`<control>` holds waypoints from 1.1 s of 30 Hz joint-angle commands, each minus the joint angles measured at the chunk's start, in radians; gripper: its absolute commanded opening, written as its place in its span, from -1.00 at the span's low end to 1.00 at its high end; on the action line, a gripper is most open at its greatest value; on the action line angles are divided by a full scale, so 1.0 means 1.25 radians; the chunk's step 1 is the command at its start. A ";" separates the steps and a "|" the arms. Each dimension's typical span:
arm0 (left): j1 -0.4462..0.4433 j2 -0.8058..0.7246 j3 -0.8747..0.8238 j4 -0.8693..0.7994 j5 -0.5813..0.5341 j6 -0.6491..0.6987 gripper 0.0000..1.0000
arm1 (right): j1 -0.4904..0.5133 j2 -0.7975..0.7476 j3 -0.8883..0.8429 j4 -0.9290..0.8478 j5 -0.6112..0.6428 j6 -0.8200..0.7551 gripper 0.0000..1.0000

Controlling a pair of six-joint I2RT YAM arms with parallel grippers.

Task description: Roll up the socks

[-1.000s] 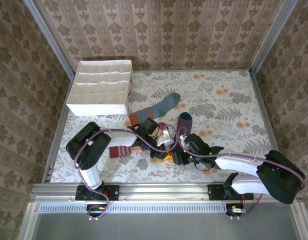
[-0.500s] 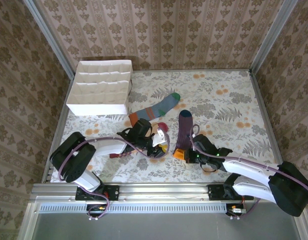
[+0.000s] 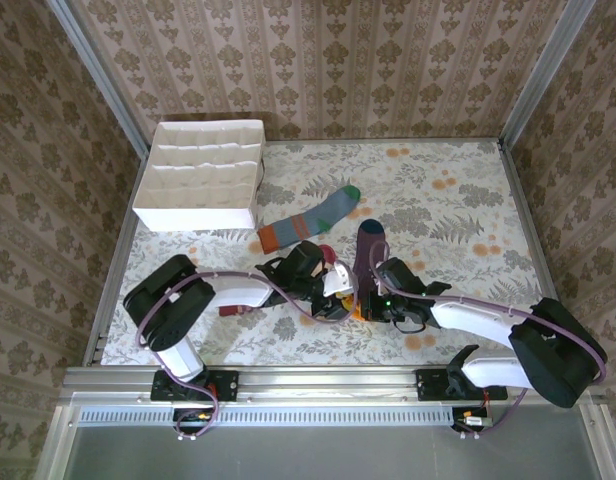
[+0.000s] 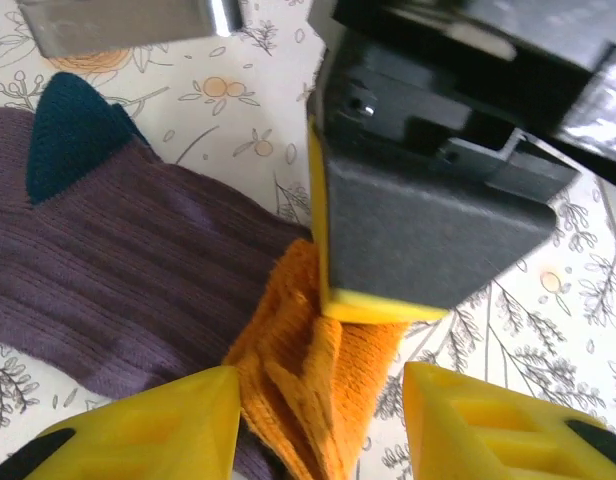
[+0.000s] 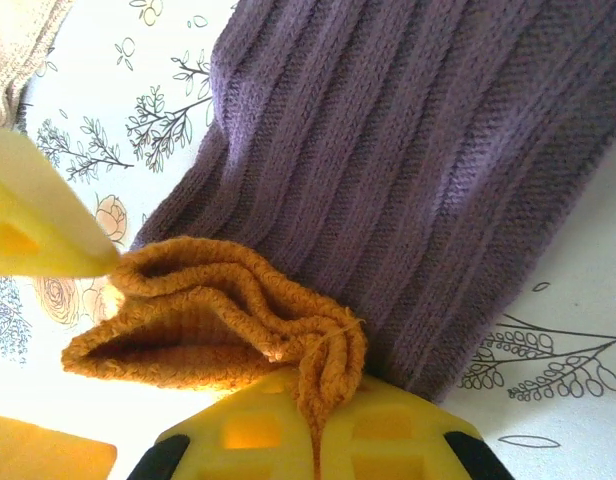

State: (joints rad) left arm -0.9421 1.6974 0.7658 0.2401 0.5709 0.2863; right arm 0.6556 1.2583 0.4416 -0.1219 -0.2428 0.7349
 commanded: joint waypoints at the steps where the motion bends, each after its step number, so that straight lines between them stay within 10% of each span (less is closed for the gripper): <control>1: 0.000 0.031 0.044 -0.009 -0.021 -0.038 -0.32 | -0.009 0.013 0.004 -0.065 -0.023 -0.012 -0.86; 12: 0.018 0.119 0.086 -0.086 -0.090 -0.119 -0.70 | -0.015 -0.059 0.011 -0.109 0.026 0.033 0.07; 24: 0.021 0.133 0.059 -0.049 -0.075 -0.104 -0.69 | -0.015 0.022 0.076 -0.157 0.147 0.073 -0.04; 33: 0.046 -0.052 -0.116 0.167 0.021 0.135 -0.46 | -0.027 0.074 0.075 -0.239 0.172 0.105 -0.36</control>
State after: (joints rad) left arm -0.9054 1.7145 0.7040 0.3294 0.5205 0.3000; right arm 0.6369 1.3178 0.5537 -0.3248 -0.0883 0.8452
